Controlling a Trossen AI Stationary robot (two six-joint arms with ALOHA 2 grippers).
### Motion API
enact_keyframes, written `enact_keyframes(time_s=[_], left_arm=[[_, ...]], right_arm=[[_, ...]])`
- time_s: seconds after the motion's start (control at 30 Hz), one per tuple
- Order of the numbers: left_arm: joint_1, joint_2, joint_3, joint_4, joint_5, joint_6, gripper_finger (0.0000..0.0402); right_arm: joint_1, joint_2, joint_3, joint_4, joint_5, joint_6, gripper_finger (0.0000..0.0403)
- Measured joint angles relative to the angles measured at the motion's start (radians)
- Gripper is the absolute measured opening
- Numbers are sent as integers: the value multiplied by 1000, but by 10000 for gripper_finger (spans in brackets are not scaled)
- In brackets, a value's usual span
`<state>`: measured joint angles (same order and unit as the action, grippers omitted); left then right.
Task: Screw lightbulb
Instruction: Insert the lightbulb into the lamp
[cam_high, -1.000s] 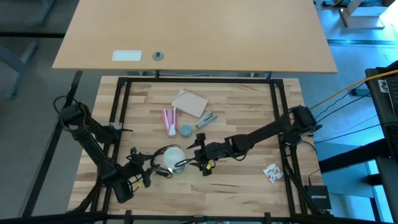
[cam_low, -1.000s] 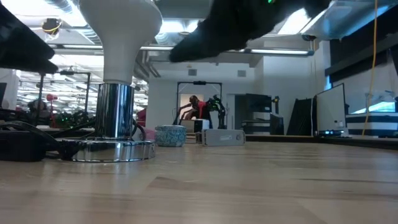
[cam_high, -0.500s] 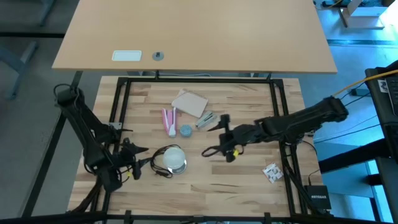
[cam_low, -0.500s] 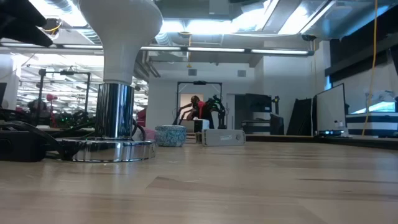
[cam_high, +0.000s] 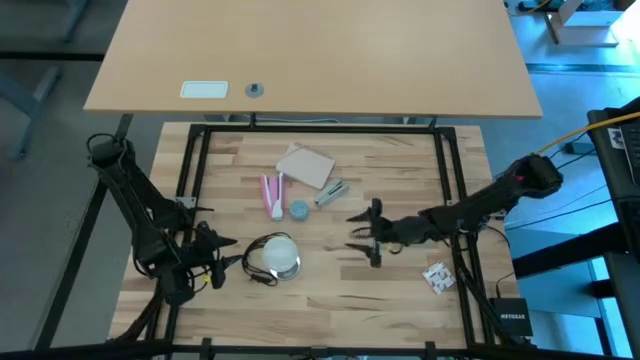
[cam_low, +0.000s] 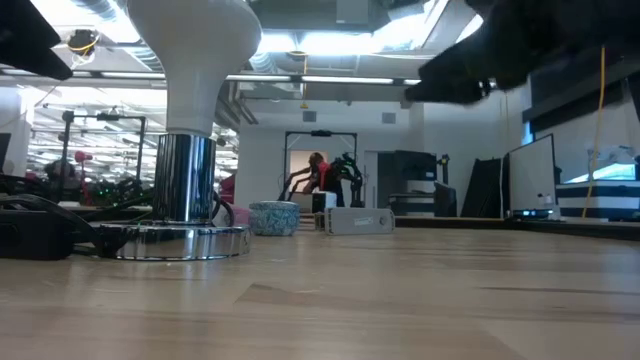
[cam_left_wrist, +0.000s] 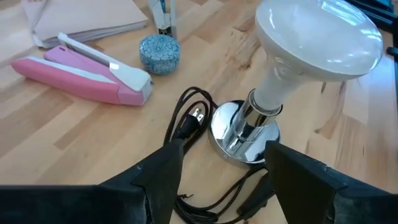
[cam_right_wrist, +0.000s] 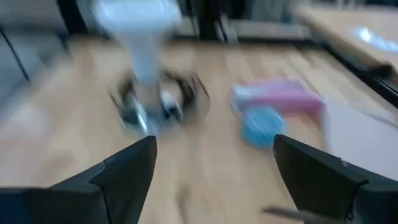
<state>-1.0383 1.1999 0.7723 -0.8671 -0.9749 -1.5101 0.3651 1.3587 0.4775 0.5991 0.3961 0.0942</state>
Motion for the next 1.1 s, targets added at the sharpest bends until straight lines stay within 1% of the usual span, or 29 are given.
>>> enact_keyframes(time_s=[0.07, 0.1, 0.13, 0.2, 0.3, 0.4, 0.57, 0.7, 0.9, 1.0, 1.1], left_arm=[[4, 0, 0, -14, -2, 0, 221], [6, 0, 0, -21, -3, 0, 221], [12, 0, 0, -18, -6, 0, 221], [22, 0, 0, -17, -14, 0, 221], [43, 0, 0, -15, -16, 0, 221], [62, 0, 0, -12, -16, 0, 221], [84, 0, 0, 8, -16, -35, 221], [84, 0, 0, 56, -11, -25, 221], [88, 0, 0, 67, -6, -35, 221], [89, 0, 0, 67, -6, -29, 221], [89, 0, 0, 66, -5, -25, 221]], right_arm=[[2, 80, -73, 327, -22, 0, 328], [2, 117, -97, 438, -22, 0, 328], [2, 154, -109, 509, -22, 0, 328], [1, 228, -109, 551, -13, -3, 328], [1, 338, -63, 517, 33, 16, 328], [1, 456, 18, 500, 39, 40, 328], [1, 590, 190, 459, -52, -23, 328], [1, 622, 306, 336, -98, -80, 328], [1, 622, 430, 62, -100, -131, 328], [1, 622, 468, -21, -97, -143, 328], [1, 622, 488, -53, -70, -155, 328]])
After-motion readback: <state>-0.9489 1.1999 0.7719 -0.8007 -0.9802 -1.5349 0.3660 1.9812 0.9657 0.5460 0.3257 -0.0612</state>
